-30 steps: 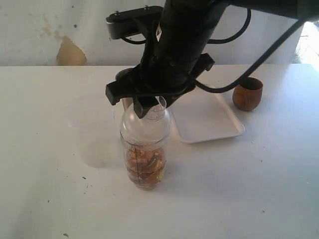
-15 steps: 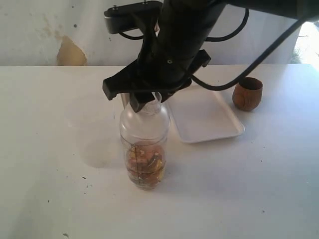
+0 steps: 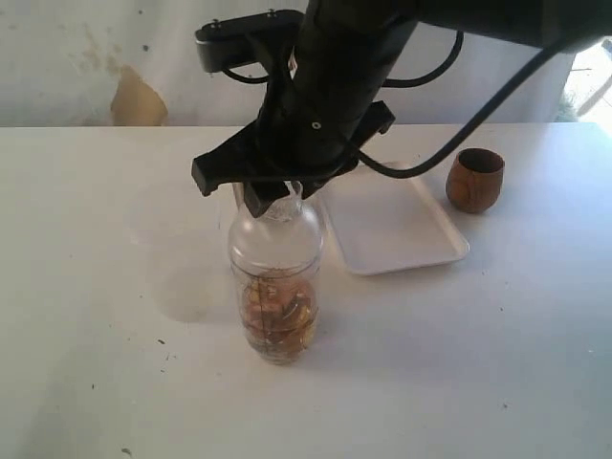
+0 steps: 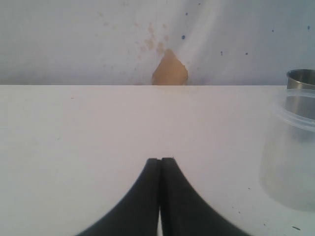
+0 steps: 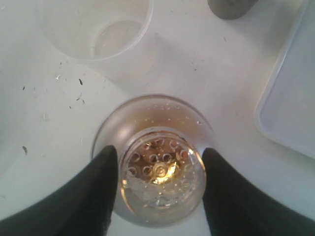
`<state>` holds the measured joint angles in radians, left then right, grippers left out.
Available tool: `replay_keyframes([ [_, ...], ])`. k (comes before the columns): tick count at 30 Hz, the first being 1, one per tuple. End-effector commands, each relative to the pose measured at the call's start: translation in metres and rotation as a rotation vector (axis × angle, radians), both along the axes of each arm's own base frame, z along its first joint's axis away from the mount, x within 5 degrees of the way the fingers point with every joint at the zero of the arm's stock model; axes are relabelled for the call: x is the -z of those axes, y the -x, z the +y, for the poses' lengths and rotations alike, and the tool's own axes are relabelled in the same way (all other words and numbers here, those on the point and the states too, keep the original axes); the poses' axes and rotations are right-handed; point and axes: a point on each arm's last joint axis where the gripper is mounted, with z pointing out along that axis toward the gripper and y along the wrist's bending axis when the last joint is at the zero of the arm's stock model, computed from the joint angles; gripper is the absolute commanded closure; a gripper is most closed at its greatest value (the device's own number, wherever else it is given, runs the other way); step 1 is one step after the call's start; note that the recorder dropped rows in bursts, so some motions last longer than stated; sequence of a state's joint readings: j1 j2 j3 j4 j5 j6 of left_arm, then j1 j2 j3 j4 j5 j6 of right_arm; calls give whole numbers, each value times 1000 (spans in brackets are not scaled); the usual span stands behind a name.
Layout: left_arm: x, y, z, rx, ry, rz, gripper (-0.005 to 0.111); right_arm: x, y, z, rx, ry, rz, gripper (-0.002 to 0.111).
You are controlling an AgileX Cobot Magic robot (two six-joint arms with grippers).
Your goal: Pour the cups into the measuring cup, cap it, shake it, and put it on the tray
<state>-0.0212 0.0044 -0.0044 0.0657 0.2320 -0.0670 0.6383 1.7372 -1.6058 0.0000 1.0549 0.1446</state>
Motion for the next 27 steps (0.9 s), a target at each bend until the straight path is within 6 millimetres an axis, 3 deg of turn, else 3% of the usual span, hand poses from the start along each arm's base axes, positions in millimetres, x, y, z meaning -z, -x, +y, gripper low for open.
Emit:
replay_keyframes([
  [1, 1, 0, 0, 1, 9, 1, 107, 5, -2, 2, 1, 4, 5, 108],
  [15, 1, 0, 0, 1, 9, 1, 107, 7, -1, -6, -10, 100, 23, 107],
  [22, 1, 0, 0, 1, 9, 1, 107, 7, -1, -6, -10, 100, 23, 91],
  [27, 1, 0, 0, 1, 9, 1, 107, 7, -1, -6, -10, 99, 21, 86],
])
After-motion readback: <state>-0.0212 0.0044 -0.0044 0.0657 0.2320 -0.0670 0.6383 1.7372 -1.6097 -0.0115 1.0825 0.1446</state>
